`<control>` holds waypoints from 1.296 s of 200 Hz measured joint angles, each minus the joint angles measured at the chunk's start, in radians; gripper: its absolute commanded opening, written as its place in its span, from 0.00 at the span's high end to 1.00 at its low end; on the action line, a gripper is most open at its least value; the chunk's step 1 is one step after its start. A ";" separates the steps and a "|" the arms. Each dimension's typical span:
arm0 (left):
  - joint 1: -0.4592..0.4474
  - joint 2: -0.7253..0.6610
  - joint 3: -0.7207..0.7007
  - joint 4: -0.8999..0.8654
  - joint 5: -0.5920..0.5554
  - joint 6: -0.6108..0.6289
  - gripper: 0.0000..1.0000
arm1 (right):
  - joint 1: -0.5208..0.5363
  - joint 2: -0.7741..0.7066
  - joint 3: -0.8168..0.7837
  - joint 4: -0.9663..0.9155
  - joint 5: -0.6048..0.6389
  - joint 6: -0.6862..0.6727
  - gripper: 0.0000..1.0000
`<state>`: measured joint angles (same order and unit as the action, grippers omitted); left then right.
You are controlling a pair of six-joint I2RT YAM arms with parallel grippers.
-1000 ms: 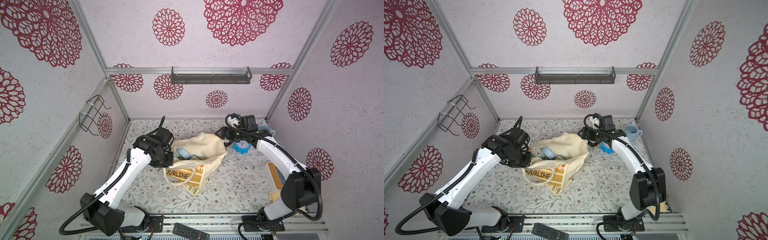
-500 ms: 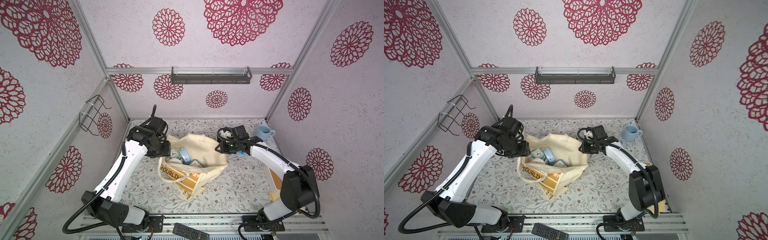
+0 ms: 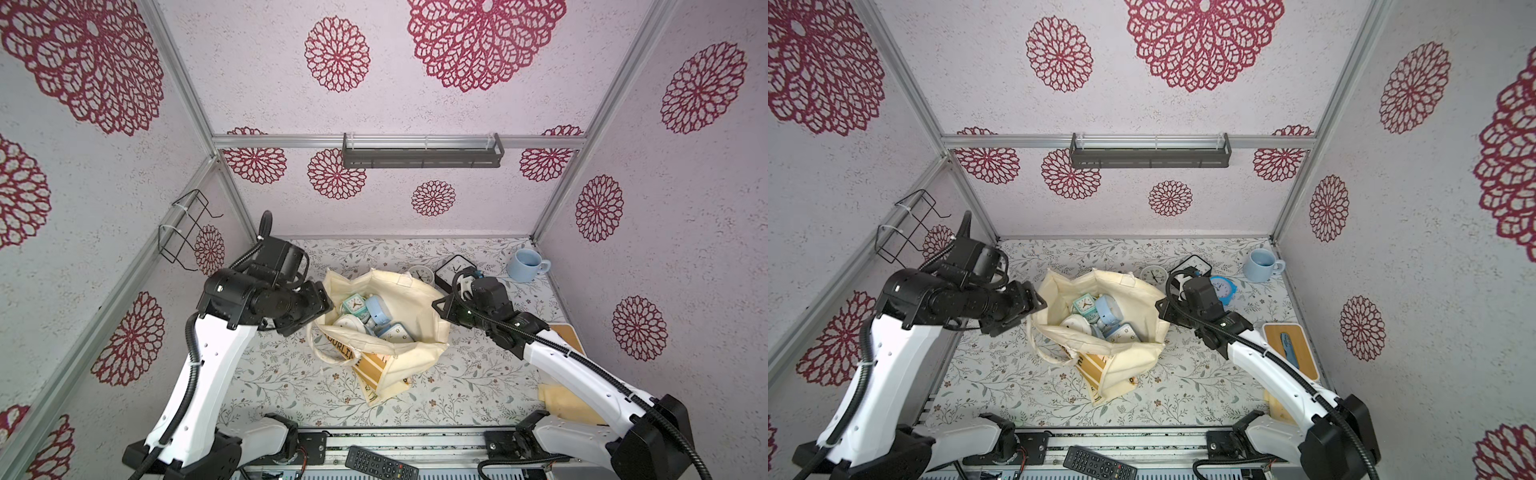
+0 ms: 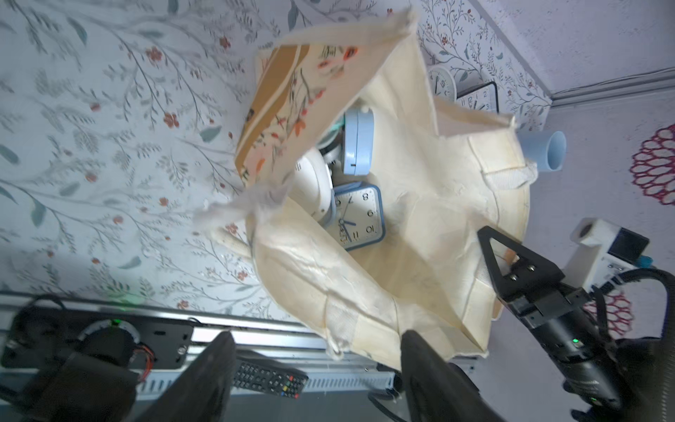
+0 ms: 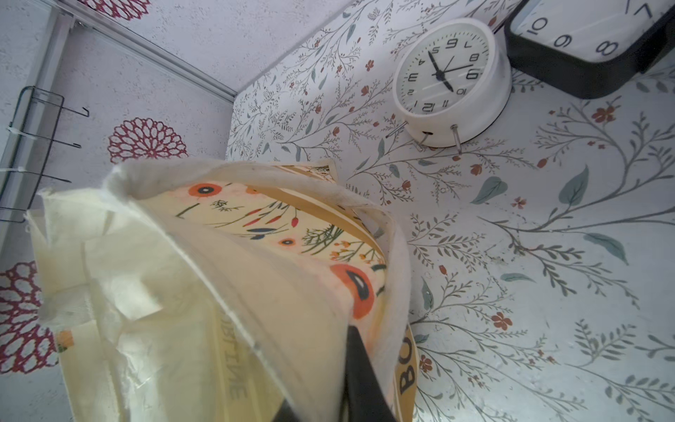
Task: Take the alarm clock out of the canvas bag
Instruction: Adjust the canvas bag at the center of the board.
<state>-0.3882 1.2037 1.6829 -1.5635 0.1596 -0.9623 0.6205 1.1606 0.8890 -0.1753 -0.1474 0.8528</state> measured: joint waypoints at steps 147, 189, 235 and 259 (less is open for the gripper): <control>0.045 -0.091 -0.553 0.549 0.177 -0.399 1.00 | 0.180 0.027 -0.052 0.156 0.196 0.121 0.93; 0.119 0.215 -0.114 0.362 0.157 -0.153 1.00 | 0.202 0.060 -0.052 0.180 0.196 0.128 0.89; 0.113 0.257 -0.049 0.230 0.145 0.059 1.00 | 0.256 0.055 -0.097 0.183 0.280 0.183 0.91; 0.108 0.118 -0.246 0.209 0.167 0.114 1.00 | 0.264 0.047 -0.132 0.126 0.345 0.271 0.94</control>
<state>-0.2798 1.3216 1.4364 -1.3548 0.3271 -0.8482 0.8845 1.2076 0.7574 -0.0494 0.1974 1.1240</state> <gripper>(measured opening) 0.062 0.113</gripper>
